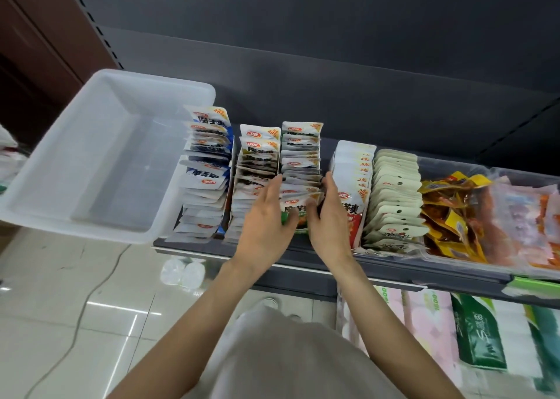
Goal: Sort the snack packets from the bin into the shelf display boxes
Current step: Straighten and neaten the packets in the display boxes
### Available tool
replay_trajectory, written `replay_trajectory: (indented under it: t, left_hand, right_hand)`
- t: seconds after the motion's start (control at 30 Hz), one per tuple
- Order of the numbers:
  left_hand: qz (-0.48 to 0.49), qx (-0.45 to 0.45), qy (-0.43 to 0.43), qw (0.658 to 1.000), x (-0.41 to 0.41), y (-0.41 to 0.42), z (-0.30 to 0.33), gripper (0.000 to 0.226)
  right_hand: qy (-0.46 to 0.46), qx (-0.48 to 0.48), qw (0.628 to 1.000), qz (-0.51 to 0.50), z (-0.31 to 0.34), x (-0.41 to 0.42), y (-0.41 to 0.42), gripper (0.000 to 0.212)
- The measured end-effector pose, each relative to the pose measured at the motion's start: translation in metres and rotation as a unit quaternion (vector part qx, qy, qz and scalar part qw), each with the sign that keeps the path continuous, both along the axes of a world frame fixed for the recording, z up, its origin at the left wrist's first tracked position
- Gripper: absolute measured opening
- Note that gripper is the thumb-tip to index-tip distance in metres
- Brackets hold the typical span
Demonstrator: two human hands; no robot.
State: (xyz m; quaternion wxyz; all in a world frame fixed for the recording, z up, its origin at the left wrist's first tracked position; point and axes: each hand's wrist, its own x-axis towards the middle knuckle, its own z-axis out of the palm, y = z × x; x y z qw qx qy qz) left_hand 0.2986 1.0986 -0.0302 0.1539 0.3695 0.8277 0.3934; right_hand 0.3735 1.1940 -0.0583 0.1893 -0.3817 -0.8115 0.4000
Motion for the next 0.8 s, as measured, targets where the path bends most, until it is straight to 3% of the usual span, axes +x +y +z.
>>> replay_trajectory:
  t: [0.33, 0.67, 0.8]
  left_hand:
    - [0.064, 0.124, -0.154, 0.978, 0.024, 0.024, -0.017, 0.068]
    - [0.072, 0.088, -0.057, 0.992, 0.021, 0.013, -0.017, 0.058]
    - [0.045, 0.079, -0.054, 0.994, 0.016, 0.005, -0.018, 0.061]
  right_hand:
    - [0.110, -0.203, 0.973, 0.026, 0.007, 0.002, 0.000, 0.065]
    - [0.091, -0.210, 0.974, -0.009, 0.020, 0.012, -0.008, 0.058]
    - [0.130, -0.310, 0.942, -0.006, 0.030, 0.020, 0.004, 0.045]
